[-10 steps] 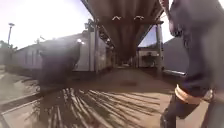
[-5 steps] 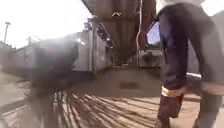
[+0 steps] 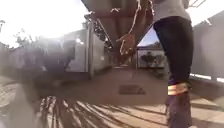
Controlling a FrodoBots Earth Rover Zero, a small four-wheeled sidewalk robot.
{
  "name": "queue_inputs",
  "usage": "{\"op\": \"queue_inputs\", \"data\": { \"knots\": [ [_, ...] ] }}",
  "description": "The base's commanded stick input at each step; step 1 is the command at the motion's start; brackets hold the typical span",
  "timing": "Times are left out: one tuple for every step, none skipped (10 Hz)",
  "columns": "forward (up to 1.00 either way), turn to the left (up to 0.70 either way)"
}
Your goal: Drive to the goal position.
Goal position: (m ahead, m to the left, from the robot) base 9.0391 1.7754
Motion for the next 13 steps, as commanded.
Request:
{"op": "queue_inputs", "data": {
  "knots": [
    [0.70, 0.00],
    [0.70, 0.00],
    [0.70, 0.00],
    [0.70, 0.00],
    [0.70, 0.00],
    [0.70, 0.00],
    [0.70, 0.00],
    [0.70, 0.00],
    [0.70, 0.00],
    [0.70, 0.00],
    [0.70, 0.00],
    [0.70, 0.00],
    [0.70, 0.00]
  ]
}}
